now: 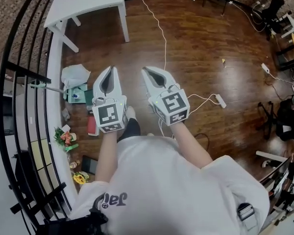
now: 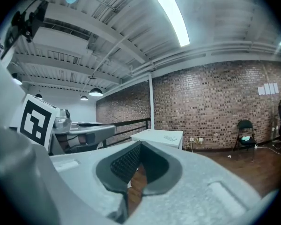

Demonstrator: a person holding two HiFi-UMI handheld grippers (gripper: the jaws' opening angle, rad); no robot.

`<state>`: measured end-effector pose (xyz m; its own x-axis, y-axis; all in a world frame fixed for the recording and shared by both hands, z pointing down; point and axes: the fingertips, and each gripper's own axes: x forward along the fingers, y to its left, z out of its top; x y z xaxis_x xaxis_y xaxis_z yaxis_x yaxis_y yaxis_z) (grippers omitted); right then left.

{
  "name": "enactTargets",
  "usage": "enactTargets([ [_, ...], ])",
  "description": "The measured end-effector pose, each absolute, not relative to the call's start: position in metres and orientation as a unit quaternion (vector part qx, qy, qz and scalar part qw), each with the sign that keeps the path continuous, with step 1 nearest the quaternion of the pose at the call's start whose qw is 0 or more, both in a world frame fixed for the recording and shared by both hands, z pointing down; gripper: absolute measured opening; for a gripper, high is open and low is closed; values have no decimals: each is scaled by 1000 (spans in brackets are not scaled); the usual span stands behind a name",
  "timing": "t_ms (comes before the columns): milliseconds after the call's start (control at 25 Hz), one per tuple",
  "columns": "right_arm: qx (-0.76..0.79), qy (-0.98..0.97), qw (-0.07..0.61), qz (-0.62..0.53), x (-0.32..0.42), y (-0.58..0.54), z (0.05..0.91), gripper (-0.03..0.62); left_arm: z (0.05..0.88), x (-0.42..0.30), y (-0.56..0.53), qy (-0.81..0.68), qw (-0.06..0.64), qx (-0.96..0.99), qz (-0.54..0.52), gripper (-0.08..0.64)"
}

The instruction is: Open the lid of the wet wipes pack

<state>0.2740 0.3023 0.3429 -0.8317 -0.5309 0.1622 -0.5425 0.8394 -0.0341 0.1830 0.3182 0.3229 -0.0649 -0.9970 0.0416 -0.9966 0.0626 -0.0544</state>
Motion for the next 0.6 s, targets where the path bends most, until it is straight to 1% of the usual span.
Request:
enactTargets([
  [200, 273, -960, 63, 21, 211, 247, 325, -12, 307, 124, 263, 729, 22, -684, -13, 15],
  [440, 255, -964, 75, 15, 137, 203, 328, -12, 311, 54, 215, 735, 13, -678, -3, 15],
  [600, 255, -964, 73, 7, 105, 177, 327, -12, 309, 21, 187, 737, 18, -675, 6, 15],
])
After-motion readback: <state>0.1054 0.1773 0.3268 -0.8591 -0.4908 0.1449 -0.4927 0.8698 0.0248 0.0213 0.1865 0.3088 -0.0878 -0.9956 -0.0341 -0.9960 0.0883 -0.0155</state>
